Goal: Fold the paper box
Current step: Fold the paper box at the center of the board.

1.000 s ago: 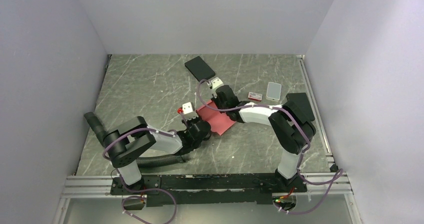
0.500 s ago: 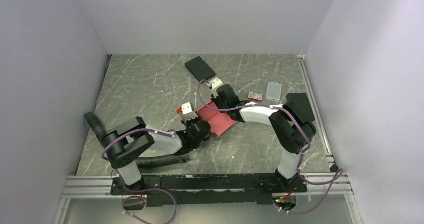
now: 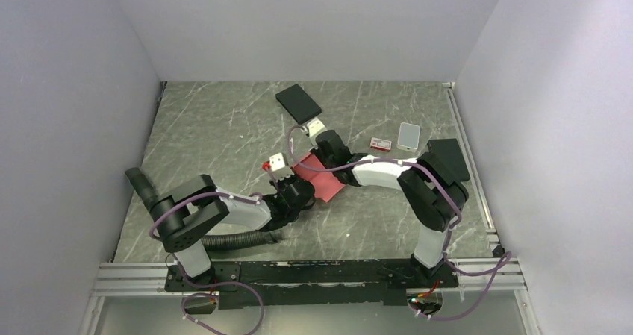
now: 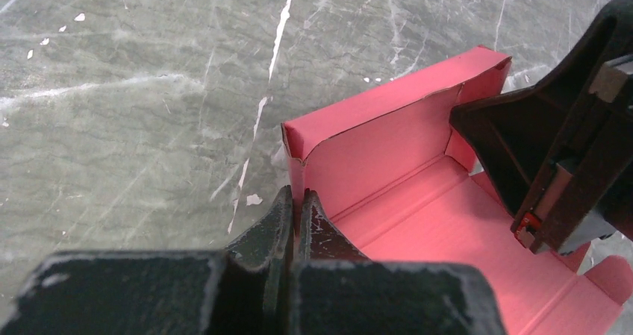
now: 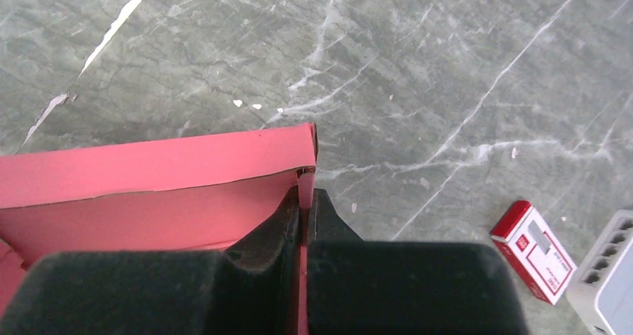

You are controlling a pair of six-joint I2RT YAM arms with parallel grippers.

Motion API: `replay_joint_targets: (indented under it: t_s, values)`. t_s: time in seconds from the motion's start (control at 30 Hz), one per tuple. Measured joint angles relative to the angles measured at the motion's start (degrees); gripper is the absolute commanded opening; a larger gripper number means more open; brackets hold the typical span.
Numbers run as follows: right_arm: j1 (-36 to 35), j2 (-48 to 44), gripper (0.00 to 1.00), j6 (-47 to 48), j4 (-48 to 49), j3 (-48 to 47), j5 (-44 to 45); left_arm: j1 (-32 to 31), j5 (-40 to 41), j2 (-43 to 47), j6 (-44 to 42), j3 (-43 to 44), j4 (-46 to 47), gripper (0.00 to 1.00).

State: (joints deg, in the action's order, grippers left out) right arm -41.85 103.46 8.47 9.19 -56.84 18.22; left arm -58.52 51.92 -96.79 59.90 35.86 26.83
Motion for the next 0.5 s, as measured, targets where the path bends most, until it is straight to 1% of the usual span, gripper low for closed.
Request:
replay_joint_targets:
  t_s: [0.1,0.13,0.27,0.5]
  values:
    - [-1.4,1.1,0.0,1.4,0.4,-0.9,2.8,0.0,0.0,0.3,0.7,0.0,-0.7,0.0]
    - [-1.6,1.4,0.02,1.7,0.4,-1.2,3.2,0.1,0.0,0.3,0.8,0.0,-1.0,0.0]
    - [-1.4,1.6,0.2,1.6,-0.1,-1.6,2.0,0.2,0.0,0.4,1.3,0.0,-1.4,0.0]
    - [0.6,1.4,0.38,0.9,-3.5,-2.2,-5.5,0.3,0.0,1.0,2.6,0.0,-2.7,0.0]
